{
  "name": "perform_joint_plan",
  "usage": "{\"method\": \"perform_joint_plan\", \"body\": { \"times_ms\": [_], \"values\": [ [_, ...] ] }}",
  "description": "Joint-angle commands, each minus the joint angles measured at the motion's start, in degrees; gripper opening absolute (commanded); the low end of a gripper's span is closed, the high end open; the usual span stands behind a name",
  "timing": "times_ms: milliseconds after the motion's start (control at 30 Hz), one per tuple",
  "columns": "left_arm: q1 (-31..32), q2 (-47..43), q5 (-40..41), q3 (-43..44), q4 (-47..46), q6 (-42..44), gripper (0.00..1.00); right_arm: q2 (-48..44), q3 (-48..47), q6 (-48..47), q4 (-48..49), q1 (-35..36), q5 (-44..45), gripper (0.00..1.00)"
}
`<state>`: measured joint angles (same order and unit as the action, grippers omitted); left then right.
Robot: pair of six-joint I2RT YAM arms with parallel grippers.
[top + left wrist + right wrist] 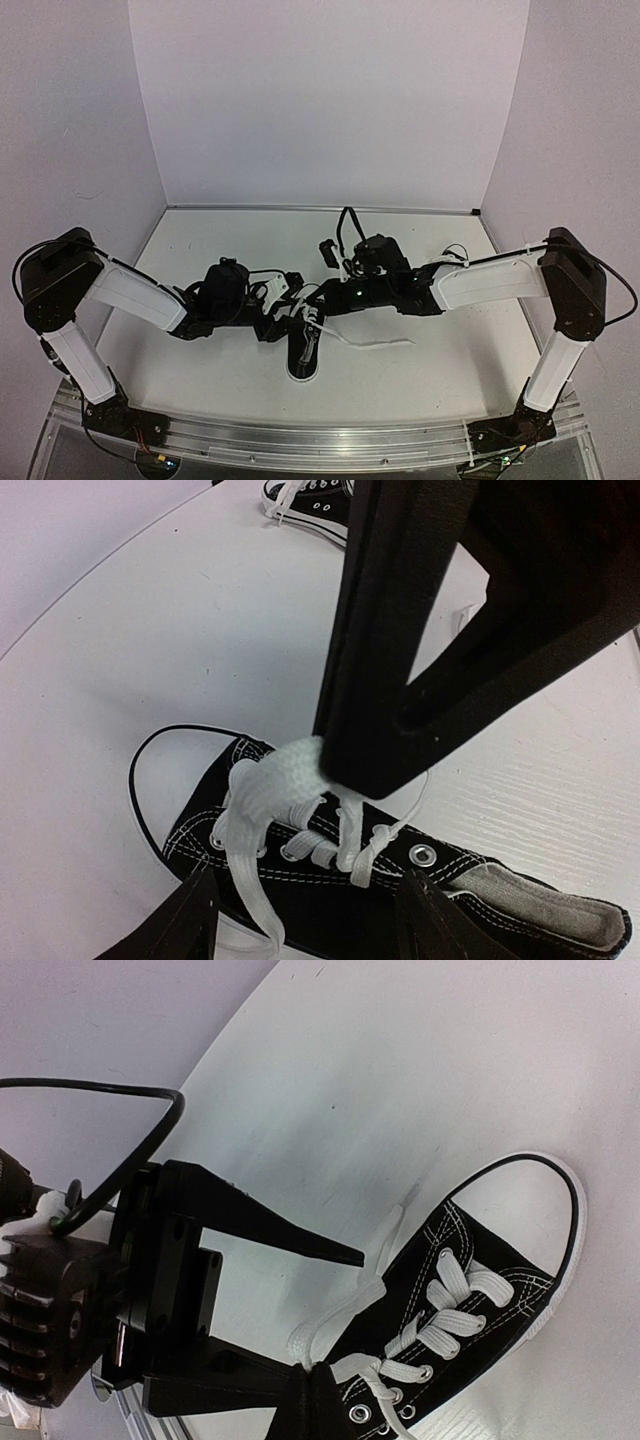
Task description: Tie the shoes
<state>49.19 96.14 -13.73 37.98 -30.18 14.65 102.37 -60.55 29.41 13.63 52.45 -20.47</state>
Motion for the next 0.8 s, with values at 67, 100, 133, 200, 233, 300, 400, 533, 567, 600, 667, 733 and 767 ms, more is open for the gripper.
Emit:
{"method": "perform_joint_plan", "body": {
  "times_ms": [67, 100, 133, 200, 233, 300, 400, 533, 567, 600, 667, 733, 767],
  "values": [
    [0.29, 1.04, -0.22, 1.27, -4.84, -1.66, 0.63, -2.23, -0.18, -0.05, 0.52, 0.13, -0.03, 0.0],
    [0.29, 1.31, -0.42, 1.43, -5.43, -1.9, 0.62, -2.29, -0.18, -0.05, 0.52, 0.16, -0.02, 0.0],
    [0.29, 1.62, -0.66, 1.63, -5.86, -2.15, 0.62, -2.35, -0.15, -0.02, 0.52, 0.19, -0.01, 0.0],
    [0.29, 2.28, -1.28, 2.28, -6.35, -2.62, 0.59, -2.43, -0.09, 0.03, 0.52, 0.16, -0.07, 0.0],
    [0.29, 2.74, -1.66, 2.65, -6.34, -2.88, 0.57, -2.43, -0.09, 0.03, 0.52, 0.17, -0.1, 0.0],
    [0.28, 3.51, -2.32, 3.18, -6.36, -3.21, 0.53, -2.53, -0.07, 0.03, 0.52, 0.18, -0.18, 0.0],
    [0.31, 4.15, -2.78, 3.29, -7.08, -3.8, 0.48, -2.72, 0.06, 0.03, 0.52, 0.18, -0.19, 0.0],
    [0.29, 4.4, -3.15, 3.15, -7.97, -4.43, 0.41, -2.99, 0.3, 0.11, 0.52, 0.15, -0.07, 0.0],
    [0.29, 4.41, -3.23, 3.2, -7.97, -4.49, 0.37, -3.09, 0.34, 0.12, 0.52, 0.19, -0.02, 0.0],
    [0.31, 4.44, -3.31, 3.27, -7.97, -4.52, 0.33, -3.13, 0.35, 0.12, 0.52, 0.19, -0.04, 0.0],
    [0.29, 4.6, -3.34, 3.41, -7.96, -4.48, 0.28, -3.19, 0.35, 0.12, 0.52, 0.17, -0.04, 0.0],
    [0.31, 4.82, -3.03, 3.48, -8.09, -4.46, 0.25, -3.23, 0.35, 0.12, 0.52, 0.22, -0.14, 0.0],
    [0.3, 4.91, -2.91, 3.53, -8.04, -4.44, 0.24, -3.26, 0.38, 0.12, 0.52, 0.18, -0.14, 0.0]
  ]
}}
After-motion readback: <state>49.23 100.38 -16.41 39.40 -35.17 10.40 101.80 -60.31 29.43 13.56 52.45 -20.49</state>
